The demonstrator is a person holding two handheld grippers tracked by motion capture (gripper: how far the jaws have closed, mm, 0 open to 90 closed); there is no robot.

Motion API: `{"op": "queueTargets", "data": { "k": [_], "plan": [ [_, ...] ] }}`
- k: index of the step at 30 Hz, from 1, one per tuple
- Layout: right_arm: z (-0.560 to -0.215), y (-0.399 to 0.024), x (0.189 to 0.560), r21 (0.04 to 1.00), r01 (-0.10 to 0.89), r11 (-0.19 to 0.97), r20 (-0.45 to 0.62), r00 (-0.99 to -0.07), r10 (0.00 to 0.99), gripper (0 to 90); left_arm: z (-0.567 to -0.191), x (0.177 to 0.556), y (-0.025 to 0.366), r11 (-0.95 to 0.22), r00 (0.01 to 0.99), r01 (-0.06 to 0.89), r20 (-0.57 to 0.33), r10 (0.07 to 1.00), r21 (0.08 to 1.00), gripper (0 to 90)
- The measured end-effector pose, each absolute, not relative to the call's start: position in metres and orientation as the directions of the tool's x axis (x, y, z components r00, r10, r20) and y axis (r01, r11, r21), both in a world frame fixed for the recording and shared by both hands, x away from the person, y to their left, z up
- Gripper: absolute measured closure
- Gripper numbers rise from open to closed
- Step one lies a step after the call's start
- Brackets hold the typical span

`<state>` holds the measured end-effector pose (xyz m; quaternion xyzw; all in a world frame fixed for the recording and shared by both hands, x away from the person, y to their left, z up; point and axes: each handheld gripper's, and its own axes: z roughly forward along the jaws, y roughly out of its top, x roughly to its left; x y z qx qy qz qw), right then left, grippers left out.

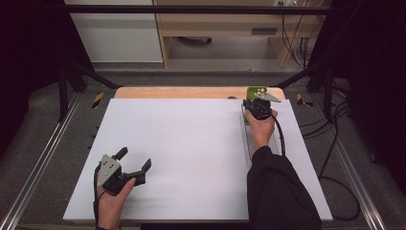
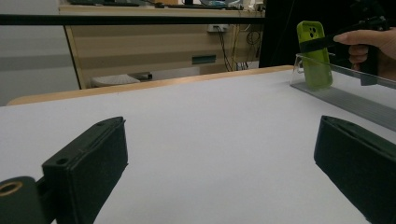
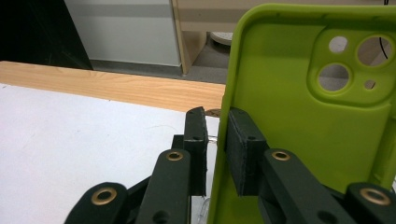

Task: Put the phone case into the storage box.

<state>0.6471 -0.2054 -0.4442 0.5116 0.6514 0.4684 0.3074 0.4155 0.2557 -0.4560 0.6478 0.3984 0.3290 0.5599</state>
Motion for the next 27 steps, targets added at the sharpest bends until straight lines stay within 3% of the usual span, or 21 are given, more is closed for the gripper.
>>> {"op": "queueTargets", "data": {
  "k": [27],
  "plan": [
    [-0.4402, -0.2054, 0.6454, 0.925, 0.375, 0.057, 0.05, -0.271, 0.961, 69.0, -0.4554, 0.4152, 0.2559, -0.061, 0.469, 0.144, -0.014, 0.883, 0.988, 2.2]
  ]
}}
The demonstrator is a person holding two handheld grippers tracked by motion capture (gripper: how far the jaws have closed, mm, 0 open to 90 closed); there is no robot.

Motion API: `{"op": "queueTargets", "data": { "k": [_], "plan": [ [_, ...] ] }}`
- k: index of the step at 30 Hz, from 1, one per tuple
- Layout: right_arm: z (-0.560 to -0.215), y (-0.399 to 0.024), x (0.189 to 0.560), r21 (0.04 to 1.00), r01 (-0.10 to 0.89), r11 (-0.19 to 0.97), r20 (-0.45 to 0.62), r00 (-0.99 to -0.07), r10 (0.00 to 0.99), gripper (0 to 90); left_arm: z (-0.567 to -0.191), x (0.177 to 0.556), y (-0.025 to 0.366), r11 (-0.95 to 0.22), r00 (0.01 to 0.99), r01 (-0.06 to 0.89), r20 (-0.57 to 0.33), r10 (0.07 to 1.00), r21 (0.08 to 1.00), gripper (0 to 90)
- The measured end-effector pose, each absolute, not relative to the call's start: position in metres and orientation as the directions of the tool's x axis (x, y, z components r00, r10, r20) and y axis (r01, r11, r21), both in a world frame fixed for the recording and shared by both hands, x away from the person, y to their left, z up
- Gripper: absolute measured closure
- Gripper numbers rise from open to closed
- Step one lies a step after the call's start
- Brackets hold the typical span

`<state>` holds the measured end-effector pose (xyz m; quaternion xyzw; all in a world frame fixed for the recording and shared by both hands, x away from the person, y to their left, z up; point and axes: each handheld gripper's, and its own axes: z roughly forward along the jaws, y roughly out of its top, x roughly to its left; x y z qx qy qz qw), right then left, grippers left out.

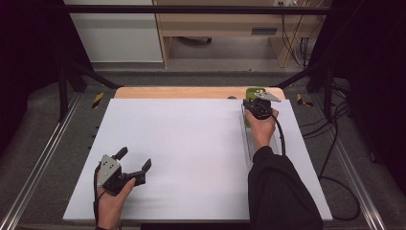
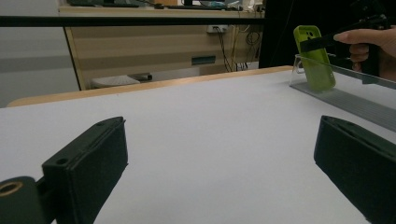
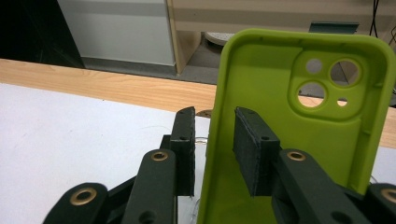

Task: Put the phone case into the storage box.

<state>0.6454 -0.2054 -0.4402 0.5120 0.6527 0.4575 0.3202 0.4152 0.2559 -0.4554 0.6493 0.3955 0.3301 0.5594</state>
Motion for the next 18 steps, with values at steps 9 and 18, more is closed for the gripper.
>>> {"op": "queueTargets", "data": {
  "k": [9, 18],
  "plan": [
    [-0.4365, -0.2068, 0.6435, 0.928, 0.368, 0.061, 0.042, -0.267, 0.963, 66.8, -0.4553, 0.4152, 0.2562, -0.061, 0.468, 0.144, -0.014, 0.884, 0.988, 2.2],
    [-0.4332, -0.2078, 0.6419, 0.929, 0.364, 0.06, 0.04, -0.261, 0.964, 62.8, -0.4553, 0.4152, 0.2564, -0.06, 0.467, 0.145, -0.015, 0.884, 0.988, 2.2]
  ]
}}
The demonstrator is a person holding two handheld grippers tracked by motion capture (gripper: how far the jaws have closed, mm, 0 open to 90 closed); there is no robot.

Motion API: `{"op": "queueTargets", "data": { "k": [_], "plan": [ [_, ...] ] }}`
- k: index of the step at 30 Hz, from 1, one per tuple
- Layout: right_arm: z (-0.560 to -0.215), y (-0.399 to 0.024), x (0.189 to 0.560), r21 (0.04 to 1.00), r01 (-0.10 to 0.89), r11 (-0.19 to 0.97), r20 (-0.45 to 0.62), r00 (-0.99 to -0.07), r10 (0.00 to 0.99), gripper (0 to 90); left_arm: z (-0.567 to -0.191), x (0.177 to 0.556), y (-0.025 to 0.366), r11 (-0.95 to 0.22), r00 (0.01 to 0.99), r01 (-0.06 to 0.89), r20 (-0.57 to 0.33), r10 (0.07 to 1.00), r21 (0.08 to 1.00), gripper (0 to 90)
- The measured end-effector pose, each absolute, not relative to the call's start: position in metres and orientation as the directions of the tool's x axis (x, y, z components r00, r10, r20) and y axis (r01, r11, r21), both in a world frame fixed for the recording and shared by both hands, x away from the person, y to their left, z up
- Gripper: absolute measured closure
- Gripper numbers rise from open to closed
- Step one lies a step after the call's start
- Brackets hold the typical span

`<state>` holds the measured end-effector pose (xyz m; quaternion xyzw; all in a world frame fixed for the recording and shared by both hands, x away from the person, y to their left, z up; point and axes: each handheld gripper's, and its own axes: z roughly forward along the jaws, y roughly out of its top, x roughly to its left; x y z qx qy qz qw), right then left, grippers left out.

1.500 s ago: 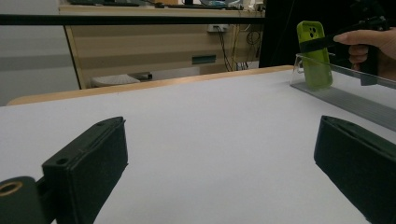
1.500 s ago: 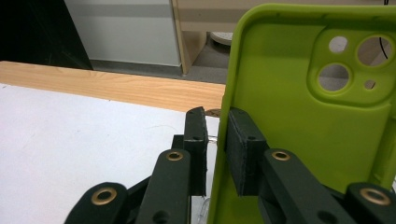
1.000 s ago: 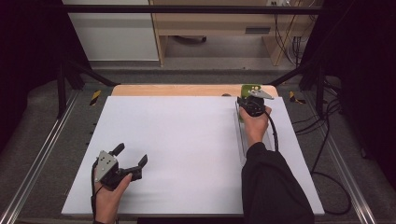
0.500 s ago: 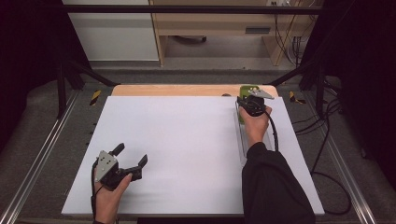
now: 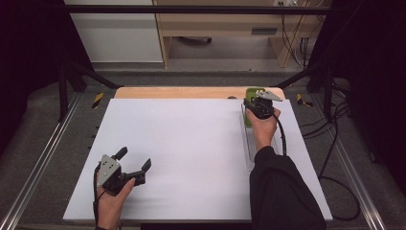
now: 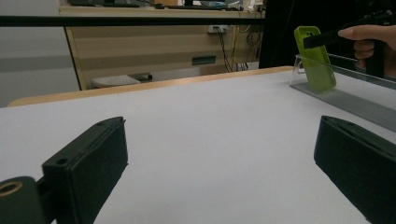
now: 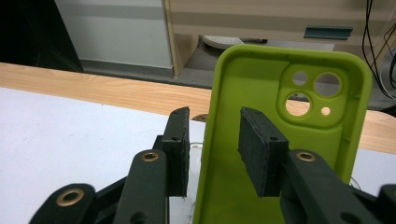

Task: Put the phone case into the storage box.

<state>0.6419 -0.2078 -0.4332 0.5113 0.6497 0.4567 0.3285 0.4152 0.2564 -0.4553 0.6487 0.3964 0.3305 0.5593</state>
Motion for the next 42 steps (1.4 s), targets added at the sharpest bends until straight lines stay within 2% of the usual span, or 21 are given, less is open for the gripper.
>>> {"op": "queueTargets", "data": {
  "k": [17, 30, 36, 42],
  "plan": [
    [-0.431, -0.208, 0.641, 0.927, 0.372, 0.051, 0.046, -0.245, 0.968, 53.5, -0.455, 0.415, 0.257, -0.055, 0.466, 0.144, -0.019, 0.885, 0.988, 2.2],
    [-0.426, -0.209, 0.639, 0.926, 0.376, 0.025, 0.061, -0.215, 0.975, 38.6, -0.455, 0.415, 0.257, -0.056, 0.466, 0.143, -0.017, 0.885, 0.988, 2.2],
    [-0.423, -0.206, 0.636, 0.927, 0.375, 0.016, 0.067, -0.208, 0.976, 28.3, -0.455, 0.415, 0.257, -0.055, 0.465, 0.143, -0.018, 0.885, 0.988, 2.2],
    [-0.42, -0.204, 0.635, 0.922, 0.388, 0.005, 0.081, -0.203, 0.976, 14.1, -0.455, 0.415, 0.257, -0.056, 0.466, 0.142, -0.017, 0.885, 0.988, 2.2]
  ]
}}
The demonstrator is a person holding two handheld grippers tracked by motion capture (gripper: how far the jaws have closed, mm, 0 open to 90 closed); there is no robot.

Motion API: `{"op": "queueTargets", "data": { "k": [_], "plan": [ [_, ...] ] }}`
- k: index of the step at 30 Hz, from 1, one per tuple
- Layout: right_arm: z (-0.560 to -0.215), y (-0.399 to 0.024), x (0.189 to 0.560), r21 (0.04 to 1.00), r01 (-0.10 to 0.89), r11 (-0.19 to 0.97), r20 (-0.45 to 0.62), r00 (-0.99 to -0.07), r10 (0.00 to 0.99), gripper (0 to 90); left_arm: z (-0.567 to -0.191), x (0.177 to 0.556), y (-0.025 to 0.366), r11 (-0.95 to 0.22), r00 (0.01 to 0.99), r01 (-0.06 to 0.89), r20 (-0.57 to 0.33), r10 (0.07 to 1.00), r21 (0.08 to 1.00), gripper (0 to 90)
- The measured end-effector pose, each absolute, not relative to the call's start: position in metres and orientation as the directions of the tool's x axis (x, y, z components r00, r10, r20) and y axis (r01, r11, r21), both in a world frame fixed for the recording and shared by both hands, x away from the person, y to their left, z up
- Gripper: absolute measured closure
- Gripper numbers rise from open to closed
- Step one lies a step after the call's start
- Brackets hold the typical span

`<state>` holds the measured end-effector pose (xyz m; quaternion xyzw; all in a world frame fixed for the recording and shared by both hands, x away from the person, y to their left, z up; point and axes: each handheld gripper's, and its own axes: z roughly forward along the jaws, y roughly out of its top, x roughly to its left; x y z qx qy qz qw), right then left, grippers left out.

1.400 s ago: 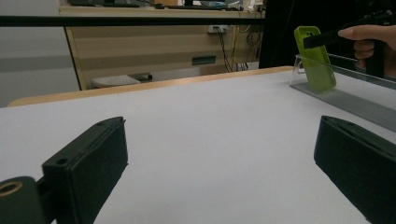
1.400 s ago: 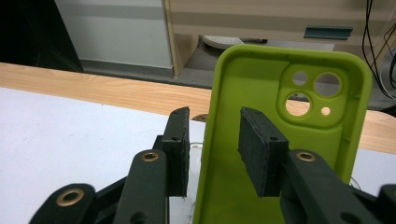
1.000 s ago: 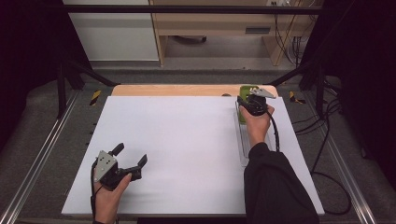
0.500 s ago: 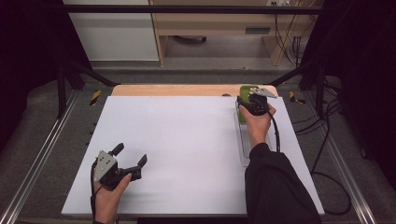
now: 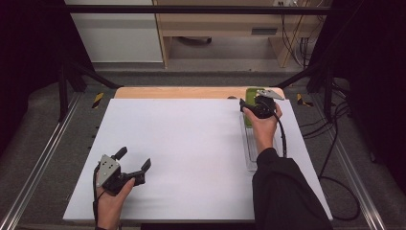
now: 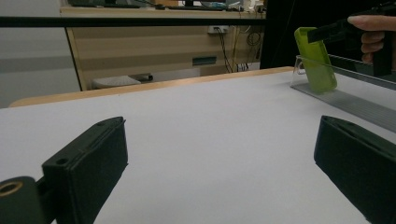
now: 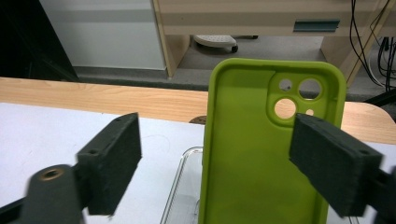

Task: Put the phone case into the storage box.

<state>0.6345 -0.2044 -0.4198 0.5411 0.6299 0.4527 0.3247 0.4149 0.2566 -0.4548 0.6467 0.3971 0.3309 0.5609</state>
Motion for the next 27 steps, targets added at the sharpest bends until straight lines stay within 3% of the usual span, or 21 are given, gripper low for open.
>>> {"op": "queueTargets", "data": {
  "k": [6, 27],
  "plan": [
    [-0.416, -0.203, 0.631, 0.922, 0.387, 0.001, 0.092, -0.223, 0.971, 6.8, -0.455, 0.415, 0.257, -0.054, 0.464, 0.143, -0.019, 0.886, 0.988, 2.2],
    [-0.378, -0.211, 0.603, 0.952, 0.305, -0.007, 0.107, -0.311, 0.944, 7.4, -0.453, 0.412, 0.264, -0.056, 0.448, 0.137, -0.011, 0.894, 0.989, 2.2]
  ]
}}
